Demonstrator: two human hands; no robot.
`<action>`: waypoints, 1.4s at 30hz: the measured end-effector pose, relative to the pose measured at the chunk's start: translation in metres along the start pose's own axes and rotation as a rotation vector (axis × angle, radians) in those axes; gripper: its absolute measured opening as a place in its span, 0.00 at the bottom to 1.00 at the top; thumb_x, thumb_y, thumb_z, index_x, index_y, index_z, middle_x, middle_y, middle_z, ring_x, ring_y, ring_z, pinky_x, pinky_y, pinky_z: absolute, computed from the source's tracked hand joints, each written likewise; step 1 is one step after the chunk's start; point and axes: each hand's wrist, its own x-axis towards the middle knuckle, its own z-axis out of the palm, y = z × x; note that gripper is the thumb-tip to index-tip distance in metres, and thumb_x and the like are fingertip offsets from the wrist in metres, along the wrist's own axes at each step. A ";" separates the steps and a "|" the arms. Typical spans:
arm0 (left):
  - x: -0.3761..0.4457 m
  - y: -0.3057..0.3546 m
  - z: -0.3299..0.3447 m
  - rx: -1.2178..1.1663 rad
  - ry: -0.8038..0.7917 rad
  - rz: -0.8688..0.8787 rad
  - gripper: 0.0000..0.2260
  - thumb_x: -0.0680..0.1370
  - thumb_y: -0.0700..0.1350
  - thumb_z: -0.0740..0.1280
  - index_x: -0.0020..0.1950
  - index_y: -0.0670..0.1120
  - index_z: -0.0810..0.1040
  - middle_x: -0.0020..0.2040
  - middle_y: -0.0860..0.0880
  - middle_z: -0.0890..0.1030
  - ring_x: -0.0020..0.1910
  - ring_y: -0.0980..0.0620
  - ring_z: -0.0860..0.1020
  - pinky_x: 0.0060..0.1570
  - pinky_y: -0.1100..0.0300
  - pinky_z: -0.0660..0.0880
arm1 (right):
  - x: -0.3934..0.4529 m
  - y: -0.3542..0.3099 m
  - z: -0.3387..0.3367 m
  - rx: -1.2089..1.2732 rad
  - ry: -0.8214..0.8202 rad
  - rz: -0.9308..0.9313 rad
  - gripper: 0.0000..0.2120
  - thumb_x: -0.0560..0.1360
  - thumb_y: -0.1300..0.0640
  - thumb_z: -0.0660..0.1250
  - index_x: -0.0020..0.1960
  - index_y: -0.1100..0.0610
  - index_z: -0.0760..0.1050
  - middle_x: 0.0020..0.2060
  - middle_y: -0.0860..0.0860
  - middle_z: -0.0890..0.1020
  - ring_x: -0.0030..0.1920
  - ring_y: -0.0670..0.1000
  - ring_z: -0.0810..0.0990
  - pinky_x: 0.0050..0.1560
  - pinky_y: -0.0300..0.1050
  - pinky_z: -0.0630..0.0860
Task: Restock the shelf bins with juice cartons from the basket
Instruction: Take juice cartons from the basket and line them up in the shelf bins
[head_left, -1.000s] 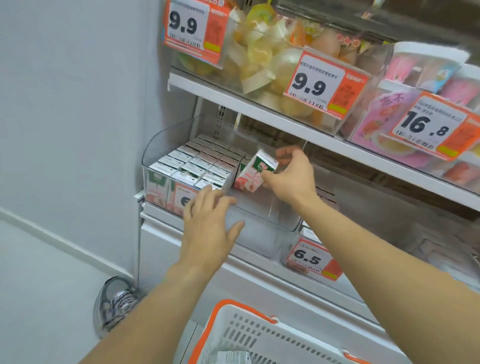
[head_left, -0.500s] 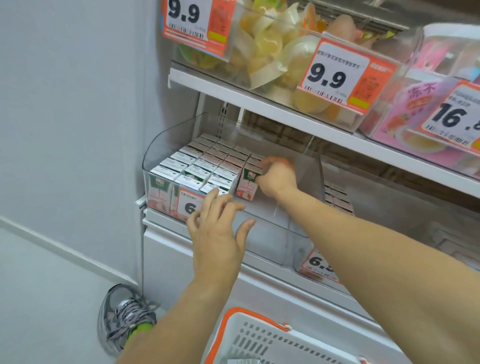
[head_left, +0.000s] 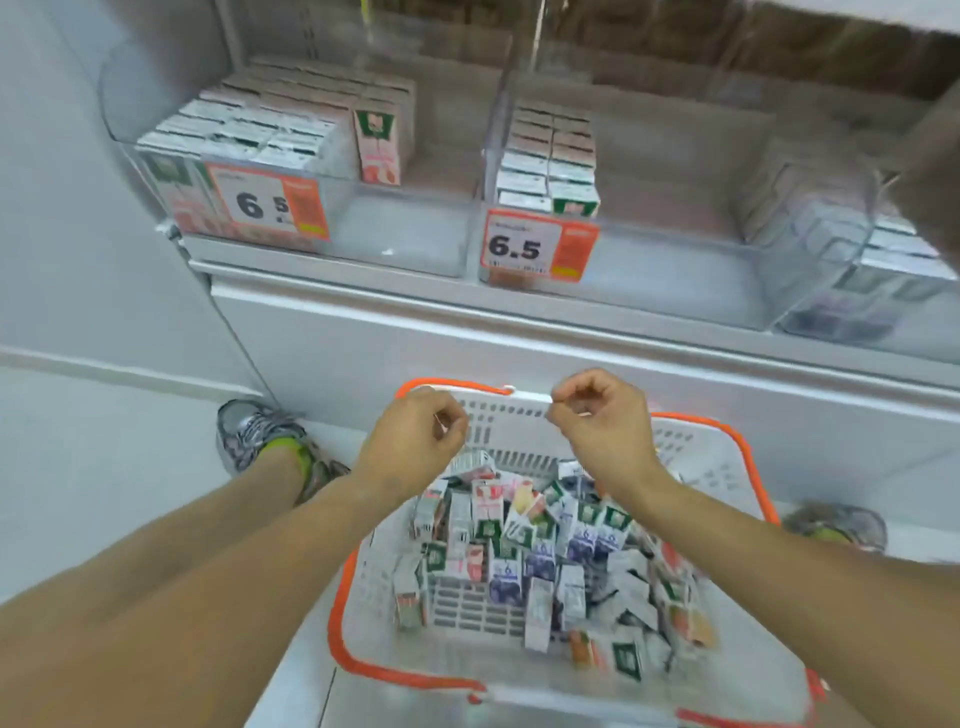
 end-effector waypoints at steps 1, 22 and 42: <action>-0.006 -0.004 0.012 -0.026 -0.043 -0.070 0.06 0.77 0.41 0.68 0.41 0.50 0.80 0.39 0.54 0.80 0.36 0.58 0.77 0.41 0.64 0.72 | -0.005 0.025 -0.001 -0.029 -0.025 0.062 0.12 0.73 0.71 0.70 0.40 0.54 0.77 0.39 0.49 0.81 0.38 0.45 0.78 0.43 0.34 0.76; -0.025 -0.078 0.168 0.155 -0.277 -0.661 0.16 0.74 0.47 0.74 0.58 0.45 0.75 0.44 0.49 0.82 0.38 0.53 0.79 0.28 0.64 0.66 | -0.001 0.199 0.055 -0.253 -0.093 0.520 0.07 0.75 0.66 0.68 0.50 0.58 0.78 0.42 0.49 0.79 0.40 0.46 0.77 0.55 0.49 0.80; 0.012 -0.012 0.023 -0.356 -0.630 -0.759 0.06 0.78 0.40 0.68 0.44 0.42 0.83 0.44 0.45 0.84 0.39 0.50 0.83 0.50 0.51 0.83 | -0.021 0.162 0.039 -0.421 -0.472 0.710 0.30 0.64 0.61 0.79 0.62 0.59 0.71 0.56 0.53 0.77 0.52 0.53 0.78 0.36 0.38 0.73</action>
